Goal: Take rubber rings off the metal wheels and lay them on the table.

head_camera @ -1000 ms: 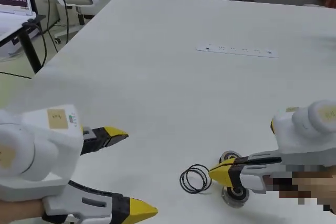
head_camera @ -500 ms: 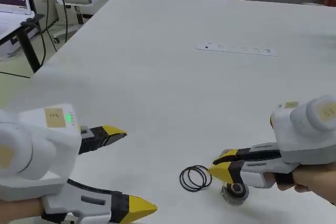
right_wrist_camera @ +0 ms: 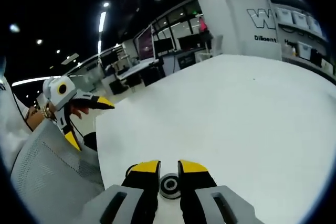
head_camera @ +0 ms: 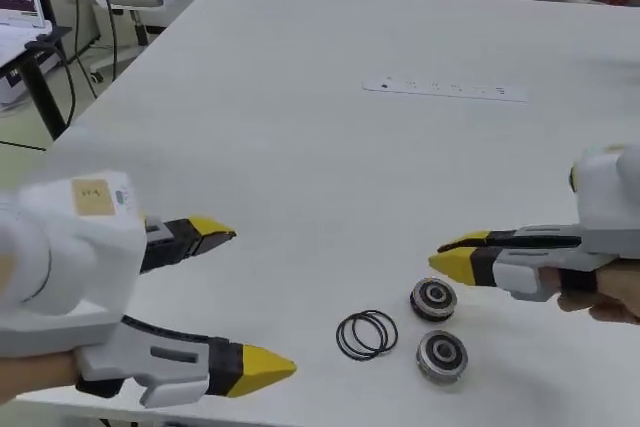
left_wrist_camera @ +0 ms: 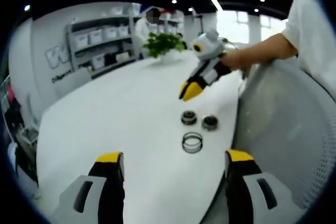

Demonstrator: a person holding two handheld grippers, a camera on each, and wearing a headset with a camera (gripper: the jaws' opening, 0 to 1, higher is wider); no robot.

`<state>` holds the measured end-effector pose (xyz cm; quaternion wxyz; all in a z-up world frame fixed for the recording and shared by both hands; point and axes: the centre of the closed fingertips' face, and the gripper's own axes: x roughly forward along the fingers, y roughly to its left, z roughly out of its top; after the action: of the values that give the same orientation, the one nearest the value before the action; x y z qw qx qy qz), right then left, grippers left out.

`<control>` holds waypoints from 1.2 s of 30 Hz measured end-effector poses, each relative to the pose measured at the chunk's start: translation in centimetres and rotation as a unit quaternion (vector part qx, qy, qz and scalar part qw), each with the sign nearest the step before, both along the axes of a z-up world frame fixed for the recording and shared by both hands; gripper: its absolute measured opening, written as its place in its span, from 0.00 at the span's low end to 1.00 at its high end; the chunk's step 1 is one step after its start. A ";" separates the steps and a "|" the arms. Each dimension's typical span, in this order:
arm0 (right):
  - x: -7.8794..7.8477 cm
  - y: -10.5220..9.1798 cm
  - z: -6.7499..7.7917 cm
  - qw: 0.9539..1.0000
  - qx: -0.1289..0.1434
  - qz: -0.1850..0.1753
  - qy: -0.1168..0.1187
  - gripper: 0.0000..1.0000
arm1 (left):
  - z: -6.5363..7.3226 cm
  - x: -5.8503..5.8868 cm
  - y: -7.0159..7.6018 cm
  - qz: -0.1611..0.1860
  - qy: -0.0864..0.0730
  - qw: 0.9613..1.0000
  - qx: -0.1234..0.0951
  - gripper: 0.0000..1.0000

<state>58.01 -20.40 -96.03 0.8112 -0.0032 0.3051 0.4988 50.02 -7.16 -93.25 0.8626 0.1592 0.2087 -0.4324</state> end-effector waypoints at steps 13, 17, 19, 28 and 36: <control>0.8 -2.8 0.0 0.999 0.001 -0.038 0.028 0.12 | 4.4 3.6 -3.2 -0.056 -0.054 0.997 0.014 0.78; 0.4 -2.8 -0.7 0.999 -0.012 -0.030 0.034 0.12 | 5.5 4.4 -5.2 -0.097 -0.076 0.992 0.035 0.75; 0.1 -2.7 -1.2 0.999 -0.021 -0.024 0.038 0.12 | 6.1 4.9 -6.2 -0.106 -0.077 0.991 0.034 0.75; -0.9 -2.7 -2.9 0.997 -0.049 0.005 0.051 0.12 | 5.1 7.1 -11.3 -0.166 -0.061 0.982 0.067 0.72; -1.4 -2.8 -3.6 0.997 -0.060 0.020 0.054 0.13 | 1.7 7.6 -16.3 -0.194 -0.029 0.980 0.021 0.64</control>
<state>56.56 -23.19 -99.63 0.7819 -0.0315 0.3777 0.4949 57.63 -23.44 -91.57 0.7649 0.2270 0.1575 -0.5819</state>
